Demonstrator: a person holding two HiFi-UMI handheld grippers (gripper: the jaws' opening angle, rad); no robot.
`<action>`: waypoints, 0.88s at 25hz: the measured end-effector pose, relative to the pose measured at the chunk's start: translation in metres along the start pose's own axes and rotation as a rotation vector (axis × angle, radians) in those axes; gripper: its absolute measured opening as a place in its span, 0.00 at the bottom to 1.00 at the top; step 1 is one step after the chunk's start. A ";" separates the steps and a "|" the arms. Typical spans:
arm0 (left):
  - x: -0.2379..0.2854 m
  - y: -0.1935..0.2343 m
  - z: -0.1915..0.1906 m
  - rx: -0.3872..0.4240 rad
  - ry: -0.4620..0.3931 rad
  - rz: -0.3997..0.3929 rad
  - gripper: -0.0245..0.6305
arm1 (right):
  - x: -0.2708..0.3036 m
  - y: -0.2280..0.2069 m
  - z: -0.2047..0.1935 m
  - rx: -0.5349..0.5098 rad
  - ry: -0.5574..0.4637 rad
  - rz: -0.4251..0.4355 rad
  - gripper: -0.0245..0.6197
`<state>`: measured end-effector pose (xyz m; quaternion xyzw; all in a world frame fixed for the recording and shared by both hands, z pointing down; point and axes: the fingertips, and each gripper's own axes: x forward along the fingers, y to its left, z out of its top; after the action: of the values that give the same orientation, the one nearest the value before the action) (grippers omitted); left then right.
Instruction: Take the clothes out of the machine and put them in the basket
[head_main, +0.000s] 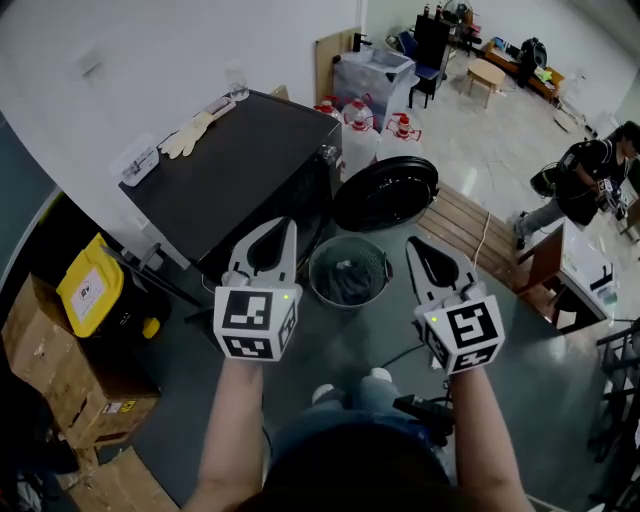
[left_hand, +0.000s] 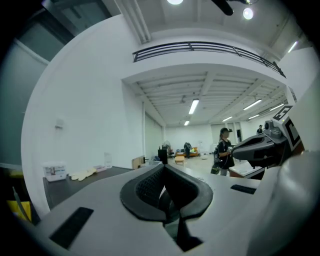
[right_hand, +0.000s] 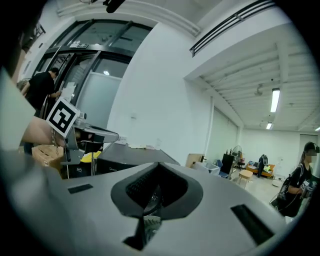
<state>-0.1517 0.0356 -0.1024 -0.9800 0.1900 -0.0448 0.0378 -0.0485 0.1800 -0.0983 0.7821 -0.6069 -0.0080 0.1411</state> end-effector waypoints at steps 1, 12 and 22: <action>-0.002 -0.001 0.004 0.005 -0.012 0.006 0.04 | -0.002 -0.003 0.004 -0.005 -0.011 -0.003 0.04; -0.006 -0.022 0.047 0.038 -0.104 0.132 0.04 | -0.023 -0.054 0.039 -0.013 -0.121 0.020 0.04; 0.000 -0.025 0.091 0.109 -0.134 0.213 0.04 | -0.030 -0.090 0.075 -0.054 -0.198 0.045 0.04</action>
<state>-0.1328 0.0633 -0.1909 -0.9517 0.2871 0.0150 0.1080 0.0155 0.2131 -0.1957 0.7595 -0.6350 -0.0984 0.1015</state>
